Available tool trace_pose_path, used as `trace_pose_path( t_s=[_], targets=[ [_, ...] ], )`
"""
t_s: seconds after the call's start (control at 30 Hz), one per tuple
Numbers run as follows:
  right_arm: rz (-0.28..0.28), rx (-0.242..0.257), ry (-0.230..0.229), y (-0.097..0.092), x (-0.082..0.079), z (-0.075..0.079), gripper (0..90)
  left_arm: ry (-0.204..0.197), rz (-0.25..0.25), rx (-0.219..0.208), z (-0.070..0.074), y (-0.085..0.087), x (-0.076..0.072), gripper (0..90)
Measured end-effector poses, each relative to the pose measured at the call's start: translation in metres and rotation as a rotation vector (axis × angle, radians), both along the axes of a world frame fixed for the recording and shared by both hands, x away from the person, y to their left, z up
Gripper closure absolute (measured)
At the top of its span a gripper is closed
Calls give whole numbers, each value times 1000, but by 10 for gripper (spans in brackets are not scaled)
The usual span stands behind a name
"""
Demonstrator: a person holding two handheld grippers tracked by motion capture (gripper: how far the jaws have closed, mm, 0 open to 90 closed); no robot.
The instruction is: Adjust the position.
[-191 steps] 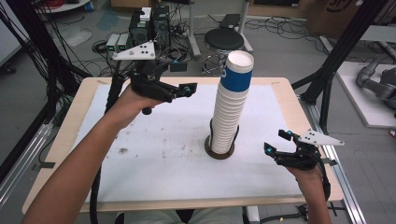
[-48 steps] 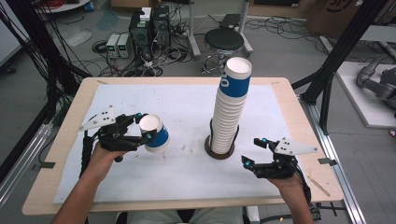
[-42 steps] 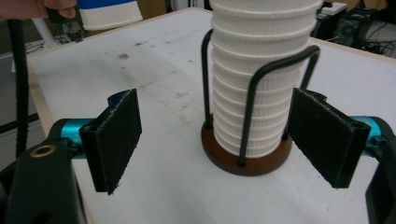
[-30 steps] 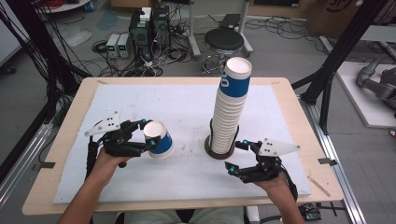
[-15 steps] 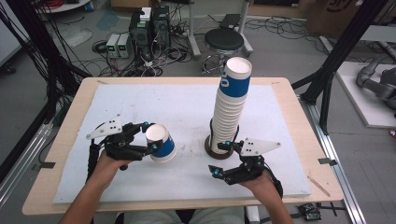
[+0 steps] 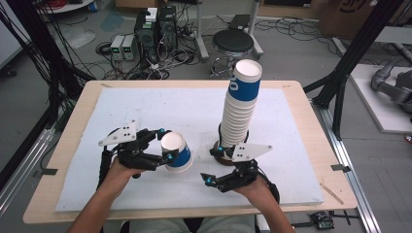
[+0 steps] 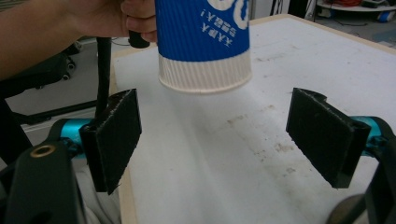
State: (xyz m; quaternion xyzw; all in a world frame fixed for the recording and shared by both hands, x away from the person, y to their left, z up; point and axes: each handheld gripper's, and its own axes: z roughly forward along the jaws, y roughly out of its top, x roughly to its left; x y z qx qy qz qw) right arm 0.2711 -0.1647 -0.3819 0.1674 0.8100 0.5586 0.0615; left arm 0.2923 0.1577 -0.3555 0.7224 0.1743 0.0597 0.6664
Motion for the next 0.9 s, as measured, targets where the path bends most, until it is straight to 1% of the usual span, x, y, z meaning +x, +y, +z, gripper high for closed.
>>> trace_pose_path(
  t_s=[0.23,0.37,0.5,0.6,0.8,0.9],
  targets=[
    [27,-2,2,16,4,-7,184,-3,-23,8,-2,-9,-3,299],
    [39,4,-10,24,8,-9,184,-8,-32,9,-2,-12,-5,299],
    [56,6,-13,31,10,-10,184,-10,-52,7,-3,-16,-6,299],
    [63,14,-11,34,10,-11,184,-11,-70,11,-2,-20,-7,300],
    [91,17,-8,38,9,-12,183,-10,-100,-3,-2,-25,-9,301],
    [97,33,-28,35,7,-13,211,-14,-108,-7,-1,-25,-10,303]
  ],
)
